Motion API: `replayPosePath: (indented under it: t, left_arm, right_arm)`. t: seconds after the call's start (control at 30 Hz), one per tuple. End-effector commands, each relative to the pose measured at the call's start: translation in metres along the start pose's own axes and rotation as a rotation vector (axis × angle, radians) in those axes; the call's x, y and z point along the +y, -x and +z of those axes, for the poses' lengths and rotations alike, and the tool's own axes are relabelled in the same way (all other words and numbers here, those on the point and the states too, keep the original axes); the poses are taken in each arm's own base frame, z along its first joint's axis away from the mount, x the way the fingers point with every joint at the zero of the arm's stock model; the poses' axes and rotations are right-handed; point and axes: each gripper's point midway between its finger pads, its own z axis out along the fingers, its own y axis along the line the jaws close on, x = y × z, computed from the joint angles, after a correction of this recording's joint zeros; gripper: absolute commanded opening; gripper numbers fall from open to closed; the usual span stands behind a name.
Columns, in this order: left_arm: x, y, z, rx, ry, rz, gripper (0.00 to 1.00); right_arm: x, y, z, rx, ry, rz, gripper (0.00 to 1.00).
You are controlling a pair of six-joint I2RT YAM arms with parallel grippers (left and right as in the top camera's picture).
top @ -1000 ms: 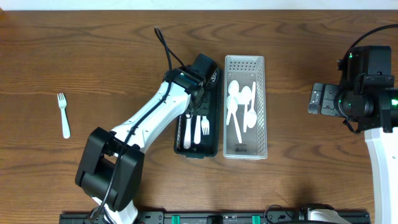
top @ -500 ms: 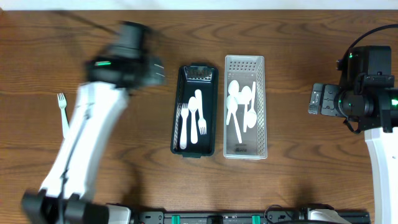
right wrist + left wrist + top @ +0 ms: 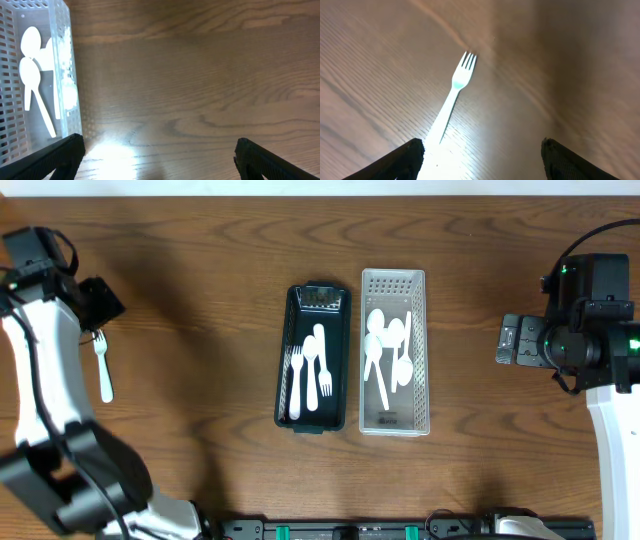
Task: Pack container
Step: 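Move the left gripper to the last white fork and grasp it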
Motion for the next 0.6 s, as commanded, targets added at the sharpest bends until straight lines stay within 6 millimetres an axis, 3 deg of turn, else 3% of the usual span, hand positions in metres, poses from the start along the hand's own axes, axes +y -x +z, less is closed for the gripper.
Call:
replayPosePath:
  t: [0.0,0.07,0.2,0.4,0.57]
  left_arm:
    - [0.007,-0.013,0.038,0.095,0.015,0.037,0.78]
    - [0.013,-0.019,0.059,0.142,0.024,0.063,0.79]
    - [0.028,-0.027,0.082,0.197,0.041,0.071,0.86]
    - [0.054,-0.029,0.102,0.225,0.049,0.081,0.91]
    - [0.052,-0.029,0.111,0.228,-0.006,0.167,0.91]
  right_arm:
    - [-0.002,-0.003,0.003,0.018,-0.006,-0.009,0.99]
    - [-0.002,-0.004,0.003,0.022,-0.007,-0.01,0.99]
    - [-0.002,-0.004,0.003,0.024,-0.007,-0.01,0.99]
    - [-0.002,-0.004,0.003,0.024,-0.007,-0.009,0.99]
    - [-0.001,-0.004,0.003,0.023,-0.004,0.006,0.99]
